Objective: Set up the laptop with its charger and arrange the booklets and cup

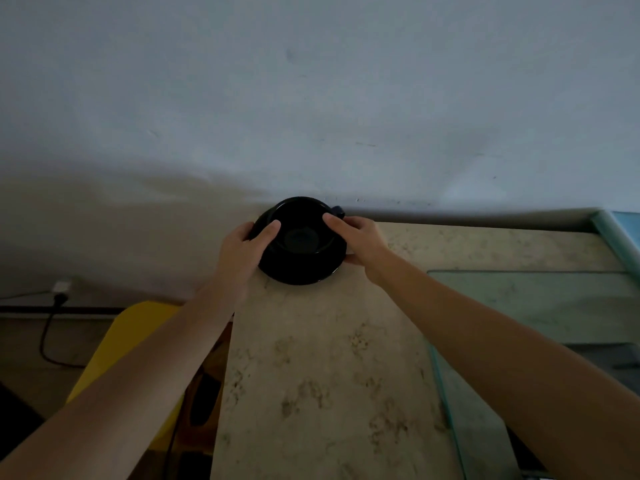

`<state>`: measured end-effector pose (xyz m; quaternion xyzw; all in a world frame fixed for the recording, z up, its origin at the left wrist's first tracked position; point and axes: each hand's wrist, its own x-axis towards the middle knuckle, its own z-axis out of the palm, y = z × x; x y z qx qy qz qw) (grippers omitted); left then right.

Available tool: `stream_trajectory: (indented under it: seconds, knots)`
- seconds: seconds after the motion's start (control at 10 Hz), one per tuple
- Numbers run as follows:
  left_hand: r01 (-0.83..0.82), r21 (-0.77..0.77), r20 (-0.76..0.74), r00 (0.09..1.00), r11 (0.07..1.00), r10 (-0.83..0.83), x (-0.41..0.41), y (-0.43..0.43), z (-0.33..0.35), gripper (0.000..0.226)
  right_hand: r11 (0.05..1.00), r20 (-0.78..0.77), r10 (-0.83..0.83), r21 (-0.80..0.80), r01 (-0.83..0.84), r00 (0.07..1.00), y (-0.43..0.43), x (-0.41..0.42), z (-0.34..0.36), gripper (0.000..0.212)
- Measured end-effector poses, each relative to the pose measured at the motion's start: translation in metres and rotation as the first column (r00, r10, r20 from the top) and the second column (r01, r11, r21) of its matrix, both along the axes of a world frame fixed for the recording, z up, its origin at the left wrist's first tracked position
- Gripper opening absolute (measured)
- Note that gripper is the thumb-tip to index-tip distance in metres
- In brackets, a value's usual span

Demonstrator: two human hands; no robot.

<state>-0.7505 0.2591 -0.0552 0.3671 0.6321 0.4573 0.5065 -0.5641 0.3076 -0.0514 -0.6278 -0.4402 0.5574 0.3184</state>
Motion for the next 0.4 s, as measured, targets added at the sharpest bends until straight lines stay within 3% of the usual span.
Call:
stream_trajectory:
  seconds: [0.2,0.4]
  knots:
    - [0.021,0.006,-0.092,0.996,1.0,-0.02,0.001,-0.001,0.002,0.041,1.0,-0.025,0.016,-0.008,-0.017,1.0,-0.006,-0.001,0.004,0.024]
    - [0.009,-0.045,-0.044,0.999,0.999,-0.011,0.007,-0.027,0.006,0.037,0.991,-0.055,-0.049,-0.127,0.041,0.997,-0.029,0.008,0.01,0.055]
